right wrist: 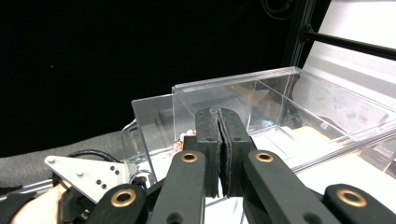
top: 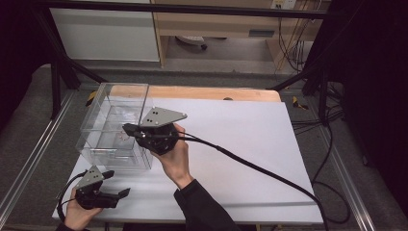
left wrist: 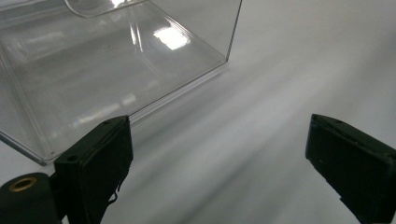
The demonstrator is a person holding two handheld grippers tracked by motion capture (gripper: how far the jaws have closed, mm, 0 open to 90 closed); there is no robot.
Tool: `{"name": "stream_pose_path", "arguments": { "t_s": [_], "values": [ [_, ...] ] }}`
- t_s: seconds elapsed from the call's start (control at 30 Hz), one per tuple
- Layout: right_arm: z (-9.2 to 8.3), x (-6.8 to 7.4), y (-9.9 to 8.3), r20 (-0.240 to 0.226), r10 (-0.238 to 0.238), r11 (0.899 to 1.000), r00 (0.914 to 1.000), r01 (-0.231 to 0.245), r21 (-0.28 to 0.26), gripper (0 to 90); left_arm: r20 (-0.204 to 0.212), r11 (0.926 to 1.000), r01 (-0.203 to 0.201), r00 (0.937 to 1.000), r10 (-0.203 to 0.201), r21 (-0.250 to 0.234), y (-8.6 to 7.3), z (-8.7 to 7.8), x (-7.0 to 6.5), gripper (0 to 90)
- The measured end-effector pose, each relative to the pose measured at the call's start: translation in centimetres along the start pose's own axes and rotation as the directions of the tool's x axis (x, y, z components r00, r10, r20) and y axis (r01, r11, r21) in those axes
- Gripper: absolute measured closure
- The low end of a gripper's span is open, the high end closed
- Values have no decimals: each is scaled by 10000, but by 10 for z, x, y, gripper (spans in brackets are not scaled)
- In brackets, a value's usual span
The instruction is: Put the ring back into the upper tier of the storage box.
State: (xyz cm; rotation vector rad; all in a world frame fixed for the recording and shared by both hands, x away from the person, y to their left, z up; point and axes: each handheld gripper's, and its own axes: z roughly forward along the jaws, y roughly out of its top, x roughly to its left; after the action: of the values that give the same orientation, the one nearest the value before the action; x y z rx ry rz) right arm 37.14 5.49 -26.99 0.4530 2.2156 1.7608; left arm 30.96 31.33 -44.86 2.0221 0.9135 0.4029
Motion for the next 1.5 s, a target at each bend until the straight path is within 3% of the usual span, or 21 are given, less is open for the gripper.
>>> {"name": "stream_pose_path", "arguments": {
  "t_s": [0.37, 0.73, 1.07, 1.3, 1.5],
  "values": [
    [16, 0, -10, -36, 85, 9989, 10000, -83, 457, 883, -5, 10000, -27, 10000, 27, 29, 0, 1, 0, 71],
    [23, 3, -20, -168, -18, 9966, 9999, 32, 819, 882, -6, 10000, -36, 10000, 36, 33, 0, 1, 0, 71],
    [25, 3, -22, -409, 191, 9950, 9990, -149, 990, 872, 20, 10000, -45, 10000, 45, 27, 0, 0, 0, 71],
    [18, 3, -17, -369, 120, 9965, 9992, -89, 836, 796, 0, 10000, -34, 10000, 34, 26, 0, 0, 0, 71],
    [4, 1, -11, -197, 183, 9973, 9996, -169, 721, 642, 7, 10000, -40, 10000, 40, 18, 0, 0, 0, 71]
  ]
}}
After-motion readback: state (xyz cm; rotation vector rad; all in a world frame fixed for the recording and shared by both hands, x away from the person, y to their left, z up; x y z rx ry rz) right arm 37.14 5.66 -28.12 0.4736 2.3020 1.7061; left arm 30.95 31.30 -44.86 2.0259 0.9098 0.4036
